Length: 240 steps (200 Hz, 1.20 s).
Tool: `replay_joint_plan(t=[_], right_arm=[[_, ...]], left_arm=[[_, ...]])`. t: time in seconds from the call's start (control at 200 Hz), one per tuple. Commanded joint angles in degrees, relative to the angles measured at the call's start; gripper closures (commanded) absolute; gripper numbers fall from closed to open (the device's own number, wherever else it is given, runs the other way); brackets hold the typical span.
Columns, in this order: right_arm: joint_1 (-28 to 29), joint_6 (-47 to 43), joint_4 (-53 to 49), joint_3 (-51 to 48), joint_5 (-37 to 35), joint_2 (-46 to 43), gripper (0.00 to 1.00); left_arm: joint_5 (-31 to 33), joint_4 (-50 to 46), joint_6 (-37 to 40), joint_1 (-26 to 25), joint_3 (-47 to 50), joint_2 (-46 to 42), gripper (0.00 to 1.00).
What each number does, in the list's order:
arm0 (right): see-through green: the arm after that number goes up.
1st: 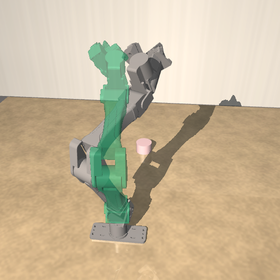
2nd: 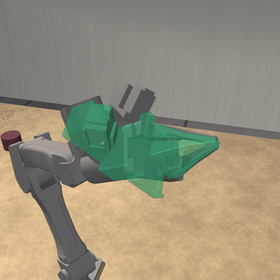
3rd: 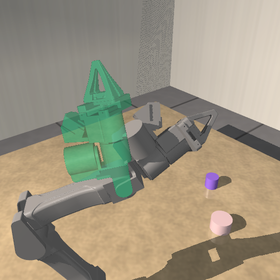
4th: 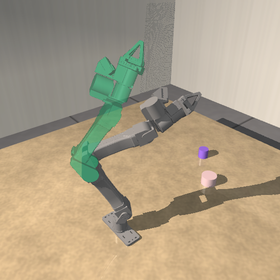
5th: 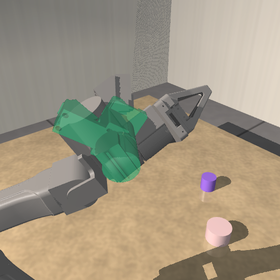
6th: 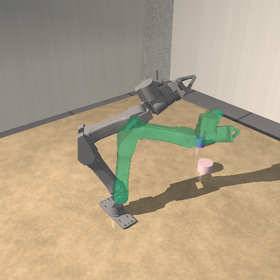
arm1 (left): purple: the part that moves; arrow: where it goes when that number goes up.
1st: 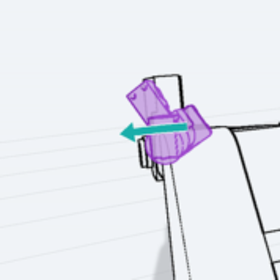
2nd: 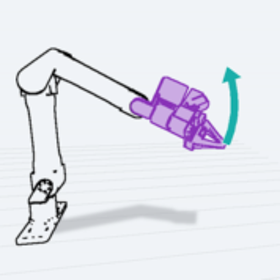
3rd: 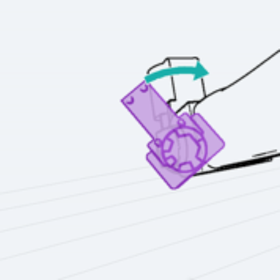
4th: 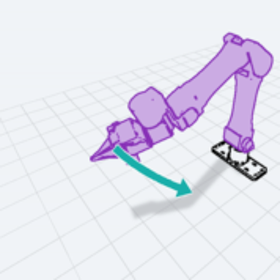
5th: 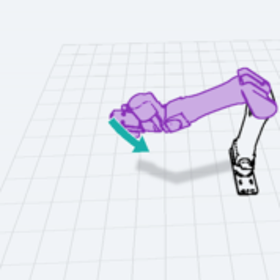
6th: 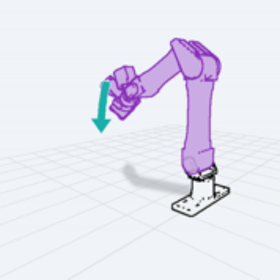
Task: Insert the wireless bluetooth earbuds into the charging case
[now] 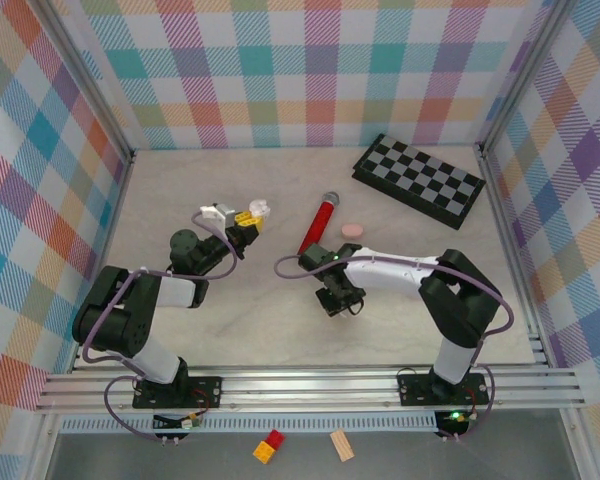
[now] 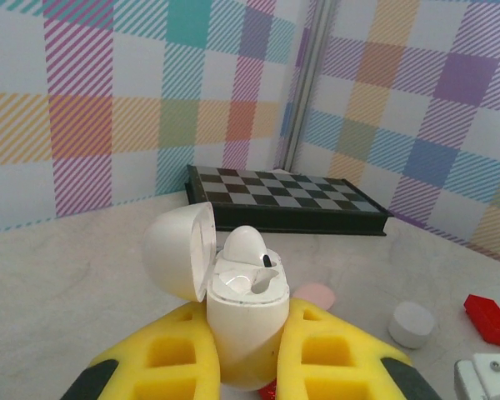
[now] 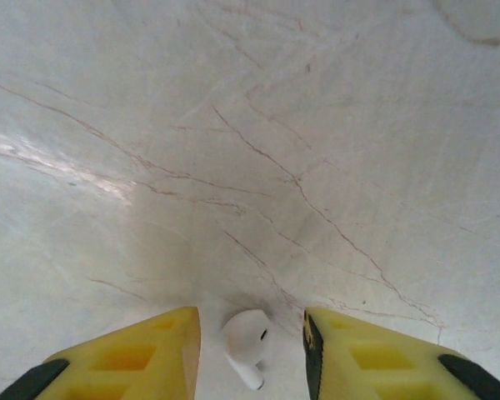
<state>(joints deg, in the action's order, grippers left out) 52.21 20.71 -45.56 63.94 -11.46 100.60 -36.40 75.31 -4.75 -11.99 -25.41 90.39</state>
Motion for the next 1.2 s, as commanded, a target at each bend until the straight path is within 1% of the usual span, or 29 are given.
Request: replay_joint_plan(t=[0.0, 0.08, 0.235, 0.335, 0.455, 0.66, 0.745, 0.855, 0.99, 1.195], right_arm=[[0.00, 1.00, -5.80, 4.72, 0.94, -0.09, 0.54], [-0.24, 1.32, -8.86, 7.24, 3.89, 0.57, 0.51], [-1.72, 0.07, -17.15, 12.53, 10.85, 5.65, 0.51], [-2.19, -0.95, -21.96, 15.85, 10.63, 8.48, 0.53], [-2.28, -2.35, -25.98, 18.87, 8.40, 11.71, 0.54], [-2.70, -4.31, -25.94, 21.06, 7.10, 15.33, 0.57], [-2.94, -4.88, -25.65, 21.42, 6.93, 16.31, 0.60], [-3.07, -5.68, -25.39, 21.83, 7.11, 17.47, 0.60], [-3.17, -6.38, -25.45, 21.94, 7.01, 18.46, 0.60], [-3.25, -6.68, -25.19, 20.91, 7.29, 18.85, 0.64]], left_arm=[[0.15, 2.13, 2.77, 0.05, 0.45, -1.23, 1.00], [-0.09, 2.12, 3.03, 1.33, 0.27, -0.13, 1.00], [-1.78, 2.26, 3.51, 4.56, 0.32, 1.46, 1.00], [-2.24, 2.21, 3.50, 6.63, 0.75, 0.80, 1.00], [-2.92, 2.12, 3.49, 7.89, 1.03, 0.23, 1.00], [-3.49, 2.14, 3.24, 8.03, 1.32, 0.05, 1.00], [-3.73, 2.17, 2.87, 8.03, 1.33, -0.12, 1.00], [-4.46, 2.12, 2.38, 8.03, 0.87, -0.13, 1.00], [-4.61, 2.12, 2.25, 8.01, 0.54, -0.13, 1.00], [-4.69, 2.12, 2.04, 7.98, 0.36, 0.14, 1.00]])
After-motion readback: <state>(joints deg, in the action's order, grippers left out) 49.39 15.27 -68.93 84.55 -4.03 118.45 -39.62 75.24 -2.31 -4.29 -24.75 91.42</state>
